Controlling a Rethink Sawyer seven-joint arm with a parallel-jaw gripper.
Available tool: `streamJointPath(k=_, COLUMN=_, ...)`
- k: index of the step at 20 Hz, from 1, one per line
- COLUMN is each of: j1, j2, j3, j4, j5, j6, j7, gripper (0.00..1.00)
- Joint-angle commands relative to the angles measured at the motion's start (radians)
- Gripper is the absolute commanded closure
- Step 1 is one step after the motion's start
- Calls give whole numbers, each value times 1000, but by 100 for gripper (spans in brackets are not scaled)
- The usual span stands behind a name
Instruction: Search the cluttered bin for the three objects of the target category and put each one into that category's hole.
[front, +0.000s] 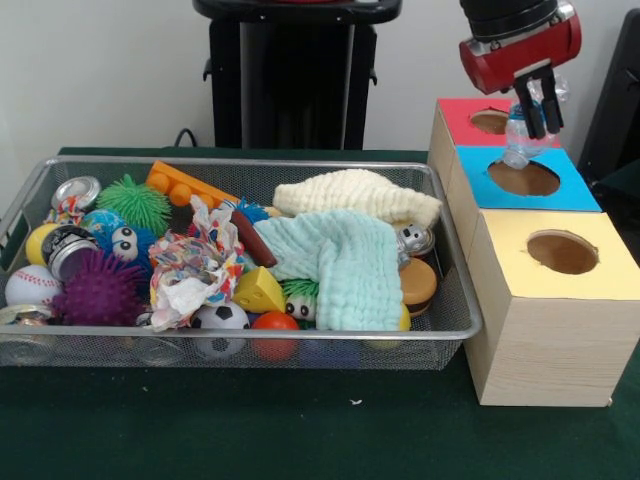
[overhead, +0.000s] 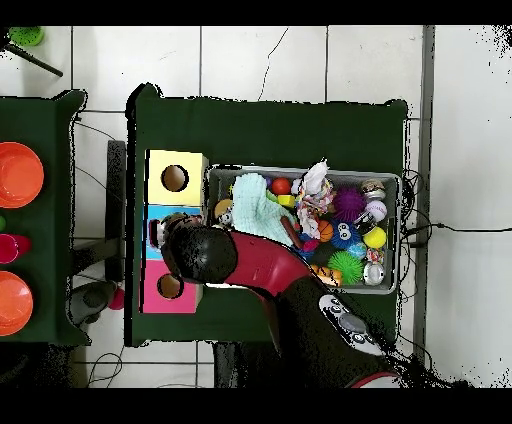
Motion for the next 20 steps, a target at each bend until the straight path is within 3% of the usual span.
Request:
streamJointPath(k=1, j1=0, j2=50, j3=76, j4=70, j5=76, j6=-84, j7=297, gripper=100)
streamJointPath(k=10, j1=22, j2=55, j3=51, j4=65, j5=82, j6=-102, j7=295, gripper=100)
streamJointPath(k=11, j1=15, j2=57, j3=60, j4=72, j5=88, j6=-126, j7=310, gripper=0)
streamJointPath(k=14, j1=30, j2=52, j3=34, j4=67, j5=106, j6=-83, j7=313, gripper=0)
streamJointPath(k=17, j1=59, j2=44, j3=-9, j4=38, j5=76, j6=-37, j7=262, gripper=0)
streamJointPath(k=20, j1=50, j2=30, j3=2, j4=43, j5=71, j6=-33, j7=252, gripper=0)
